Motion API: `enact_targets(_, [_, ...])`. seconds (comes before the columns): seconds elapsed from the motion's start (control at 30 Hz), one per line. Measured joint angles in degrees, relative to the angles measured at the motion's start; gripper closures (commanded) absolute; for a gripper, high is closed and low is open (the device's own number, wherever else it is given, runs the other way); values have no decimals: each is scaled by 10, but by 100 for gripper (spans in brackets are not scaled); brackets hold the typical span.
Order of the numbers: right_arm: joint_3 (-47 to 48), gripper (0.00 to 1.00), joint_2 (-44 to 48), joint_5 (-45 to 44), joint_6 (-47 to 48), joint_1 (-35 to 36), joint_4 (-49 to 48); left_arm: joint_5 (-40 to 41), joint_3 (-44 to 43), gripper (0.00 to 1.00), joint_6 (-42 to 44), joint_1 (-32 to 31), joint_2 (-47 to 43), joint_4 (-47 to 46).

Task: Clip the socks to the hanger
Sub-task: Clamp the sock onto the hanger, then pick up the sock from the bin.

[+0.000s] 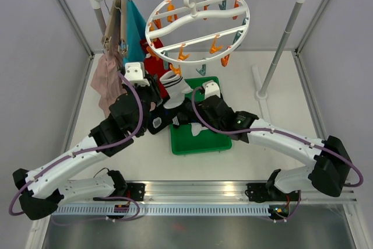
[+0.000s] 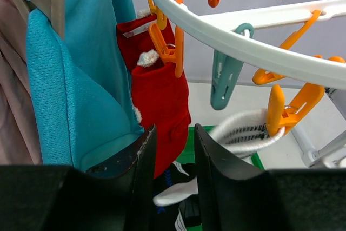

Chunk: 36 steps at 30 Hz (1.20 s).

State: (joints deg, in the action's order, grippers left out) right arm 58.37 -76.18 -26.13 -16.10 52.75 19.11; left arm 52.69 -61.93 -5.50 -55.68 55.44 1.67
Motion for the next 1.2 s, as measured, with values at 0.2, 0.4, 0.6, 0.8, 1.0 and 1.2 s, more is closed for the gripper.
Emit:
enact_targets(0.2, [-31, 37, -40, -26, -58, -10, 13, -5, 0, 57, 3, 0, -5, 0])
enact_targets(0.4, [-72, 36, -44, -35, -130, -17, 10, -23, 0, 56, 4, 0, -13, 0])
enact_targets(0.6, [-114, 37, -49, -32, -193, -16, -19, -43, 7, 55, 4, 0, -30, -1])
enact_targets(0.8, [-126, 37, -67, -33, -228, -17, -52, -54, 17, 55, 3, 0, -48, -1])
enact_targets(1.0, [-132, 38, -83, -38, -256, -21, -80, -63, 27, 55, 3, 0, -61, -1])
enact_targets(1.2, [-146, 38, -82, -49, -277, -24, -89, -64, 32, 55, 2, 0, -69, -1])
